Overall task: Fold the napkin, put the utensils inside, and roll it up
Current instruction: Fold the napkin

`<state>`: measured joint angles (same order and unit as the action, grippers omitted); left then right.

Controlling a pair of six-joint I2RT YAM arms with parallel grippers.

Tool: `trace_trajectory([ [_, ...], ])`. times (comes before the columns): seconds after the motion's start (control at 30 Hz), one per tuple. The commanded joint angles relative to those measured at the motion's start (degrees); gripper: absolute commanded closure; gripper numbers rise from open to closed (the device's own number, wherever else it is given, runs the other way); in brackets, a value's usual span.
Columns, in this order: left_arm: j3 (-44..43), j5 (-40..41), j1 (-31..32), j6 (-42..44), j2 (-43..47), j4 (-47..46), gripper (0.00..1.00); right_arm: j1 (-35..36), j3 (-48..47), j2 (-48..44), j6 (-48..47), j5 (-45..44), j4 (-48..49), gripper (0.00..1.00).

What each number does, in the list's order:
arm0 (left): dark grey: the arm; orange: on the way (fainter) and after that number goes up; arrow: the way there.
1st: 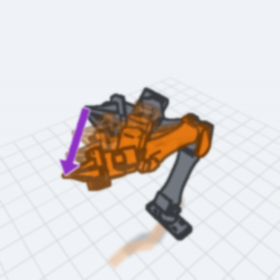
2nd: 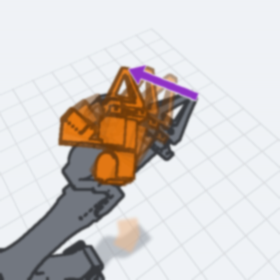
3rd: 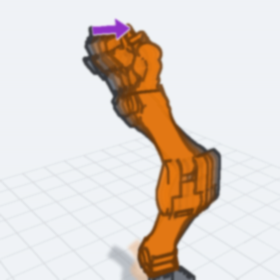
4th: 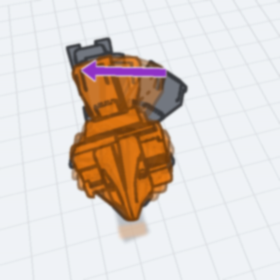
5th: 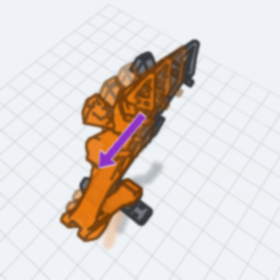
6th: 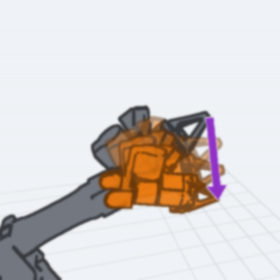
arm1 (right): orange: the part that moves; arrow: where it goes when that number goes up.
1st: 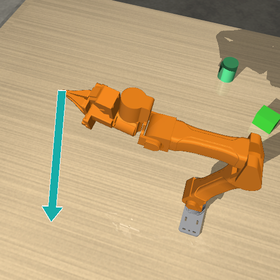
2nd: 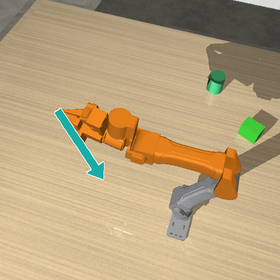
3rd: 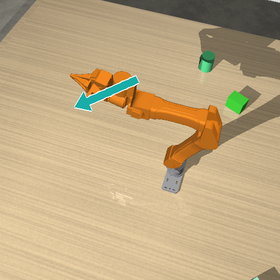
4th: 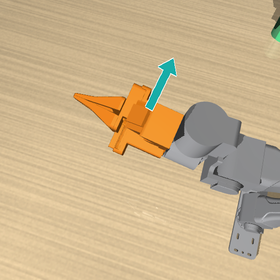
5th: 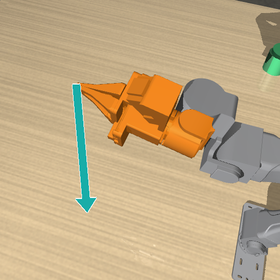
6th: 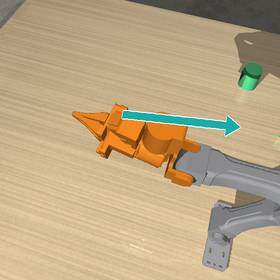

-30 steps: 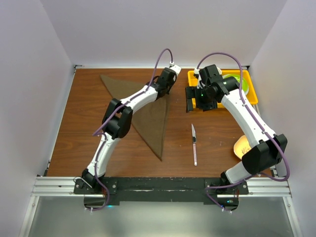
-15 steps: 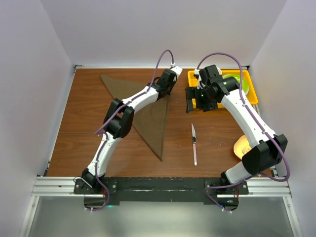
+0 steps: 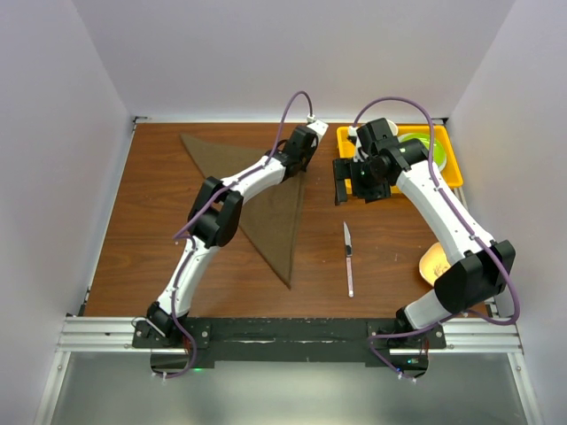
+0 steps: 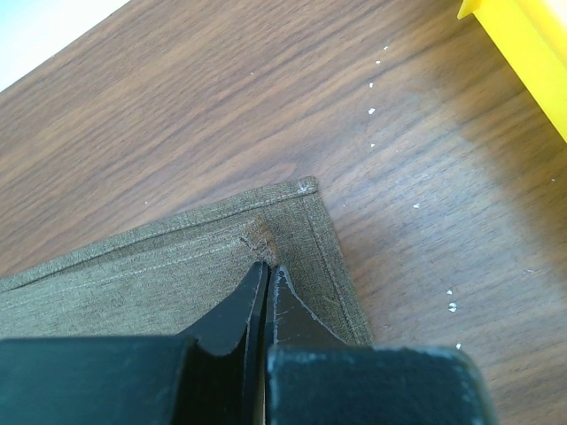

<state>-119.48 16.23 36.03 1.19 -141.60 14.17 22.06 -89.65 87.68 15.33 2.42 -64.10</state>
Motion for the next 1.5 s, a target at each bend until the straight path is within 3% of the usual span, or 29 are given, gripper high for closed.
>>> trace_trajectory([
  [0.0,-2.69,-1.2,0.09,-0.22,0.27,-3.89,1.0,-0.18,-0.18,-1.99,-0.74,-0.74,-0.68,0.13],
  [0.5,-2.43,-1.82,0.44,-0.31,0.36,-3.98,1.0,-0.27,0.08,-1.99,-0.74,-0.75,-0.59,0.13],
  [0.9,7.5,3.11,1.59,-0.14,7.83,-9.86,1.0,-0.44,0.26,-2.07,-0.83,-0.66,-0.33,0.13],
  [1.47,5.93,1.96,2.02,-0.4,7.04,-11.1,1.0,-0.53,0.17,-1.63,-0.83,-0.66,-0.5,0.13],
])
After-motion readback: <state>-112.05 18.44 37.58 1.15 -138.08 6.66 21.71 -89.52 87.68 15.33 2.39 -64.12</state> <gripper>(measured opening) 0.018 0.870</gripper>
